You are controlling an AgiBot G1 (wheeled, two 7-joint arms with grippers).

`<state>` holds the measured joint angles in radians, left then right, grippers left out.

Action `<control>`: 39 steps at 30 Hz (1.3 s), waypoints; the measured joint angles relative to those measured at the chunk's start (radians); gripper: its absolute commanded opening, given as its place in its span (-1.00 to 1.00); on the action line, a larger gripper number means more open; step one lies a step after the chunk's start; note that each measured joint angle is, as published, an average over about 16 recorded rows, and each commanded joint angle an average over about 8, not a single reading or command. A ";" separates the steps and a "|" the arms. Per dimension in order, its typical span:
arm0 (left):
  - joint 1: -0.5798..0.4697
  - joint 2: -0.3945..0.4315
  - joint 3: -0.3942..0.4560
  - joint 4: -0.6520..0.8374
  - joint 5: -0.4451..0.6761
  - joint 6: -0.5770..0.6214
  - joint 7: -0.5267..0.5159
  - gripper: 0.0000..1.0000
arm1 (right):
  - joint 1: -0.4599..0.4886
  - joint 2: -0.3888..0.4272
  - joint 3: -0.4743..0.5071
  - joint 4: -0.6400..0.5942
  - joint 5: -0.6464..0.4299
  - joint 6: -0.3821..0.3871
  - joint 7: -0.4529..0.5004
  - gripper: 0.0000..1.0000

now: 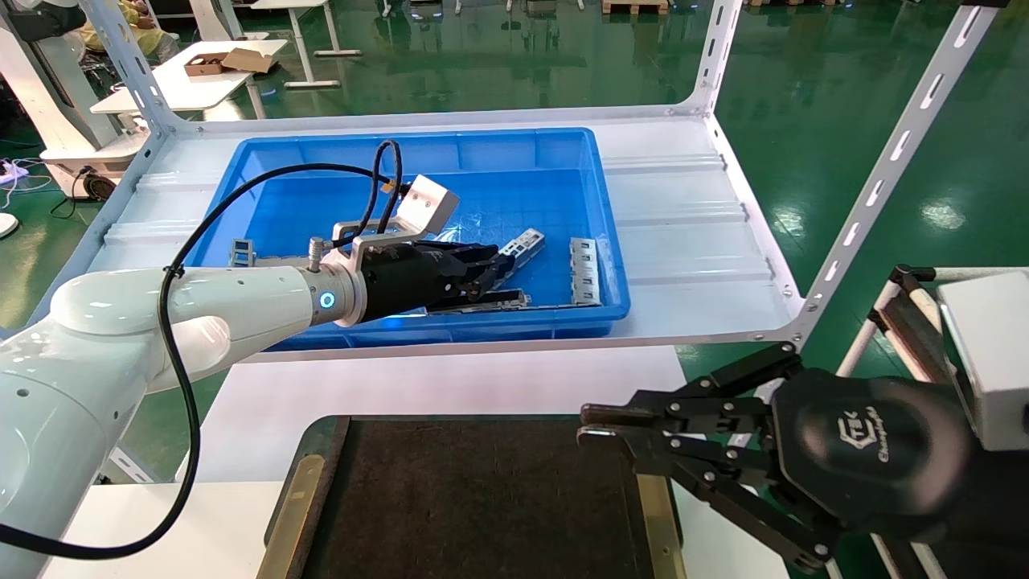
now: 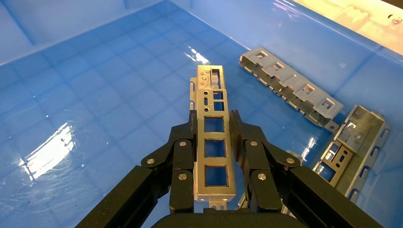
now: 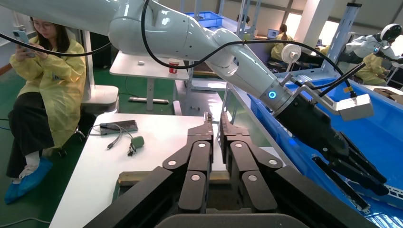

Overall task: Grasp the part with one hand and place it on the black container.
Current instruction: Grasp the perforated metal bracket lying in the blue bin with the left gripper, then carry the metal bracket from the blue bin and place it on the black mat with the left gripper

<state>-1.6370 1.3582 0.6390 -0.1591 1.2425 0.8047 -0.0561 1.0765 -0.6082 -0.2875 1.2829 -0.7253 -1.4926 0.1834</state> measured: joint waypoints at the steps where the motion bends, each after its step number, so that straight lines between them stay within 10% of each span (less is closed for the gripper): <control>1: 0.000 0.000 0.002 -0.001 -0.003 -0.001 0.000 -1.00 | 0.000 0.000 0.000 0.000 0.000 0.000 0.000 -1.00; 17: -0.041 -0.024 -0.029 -0.020 -0.121 0.049 0.030 -1.00 | 0.000 0.000 -0.001 0.000 0.001 0.000 -0.001 -1.00; 39: 0.173 -0.246 -0.138 -0.222 -0.340 0.554 0.008 -1.00 | 0.001 0.001 -0.003 0.000 0.002 0.001 -0.001 -1.00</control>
<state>-1.4644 1.1126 0.5007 -0.3814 0.9024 1.3585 -0.0482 1.0770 -0.6071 -0.2900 1.2829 -0.7236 -1.4915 0.1821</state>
